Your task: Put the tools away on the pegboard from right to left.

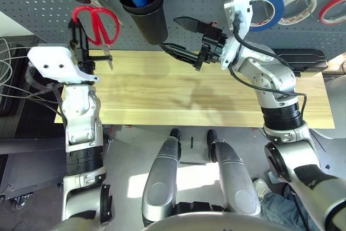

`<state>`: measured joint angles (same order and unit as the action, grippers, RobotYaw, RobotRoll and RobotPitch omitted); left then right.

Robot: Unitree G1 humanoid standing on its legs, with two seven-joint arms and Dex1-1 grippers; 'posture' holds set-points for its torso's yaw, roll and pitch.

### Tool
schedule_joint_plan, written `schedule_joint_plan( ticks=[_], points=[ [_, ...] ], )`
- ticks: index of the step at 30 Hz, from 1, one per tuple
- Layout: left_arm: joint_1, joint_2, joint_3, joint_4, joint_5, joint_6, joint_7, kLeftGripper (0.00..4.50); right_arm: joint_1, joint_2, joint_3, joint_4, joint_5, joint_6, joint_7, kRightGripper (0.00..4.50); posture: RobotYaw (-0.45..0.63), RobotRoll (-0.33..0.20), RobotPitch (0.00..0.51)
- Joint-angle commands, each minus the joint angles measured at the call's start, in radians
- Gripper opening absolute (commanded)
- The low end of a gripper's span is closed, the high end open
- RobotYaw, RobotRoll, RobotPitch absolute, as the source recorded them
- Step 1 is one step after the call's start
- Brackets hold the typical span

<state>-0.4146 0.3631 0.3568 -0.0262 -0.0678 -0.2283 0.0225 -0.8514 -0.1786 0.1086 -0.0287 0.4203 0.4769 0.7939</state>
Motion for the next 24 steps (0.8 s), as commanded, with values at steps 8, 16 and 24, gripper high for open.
schedule_joint_plan(
  ticks=[8, 16, 24],
  points=[
    [0.004, 0.029, 0.012, -0.010, -0.008, 0.002, -0.007, 0.03, -0.002, 0.004, 0.010, -0.005, 0.006, -0.006, 0.003, 4.50, 0.13, 0.000, 0.408],
    [0.003, 0.028, 0.003, -0.023, -0.007, -0.009, -0.018, 0.03, -0.003, 0.001, 0.009, 0.004, 0.001, -0.014, 0.005, 4.50, 0.13, 0.000, 0.408],
    [-0.028, 0.032, 0.020, -0.010, -0.009, -0.003, 0.001, 0.03, -0.006, -0.001, 0.010, 0.014, -0.002, -0.024, 0.004, 4.50, 0.13, 0.000, 0.404]
  ],
)
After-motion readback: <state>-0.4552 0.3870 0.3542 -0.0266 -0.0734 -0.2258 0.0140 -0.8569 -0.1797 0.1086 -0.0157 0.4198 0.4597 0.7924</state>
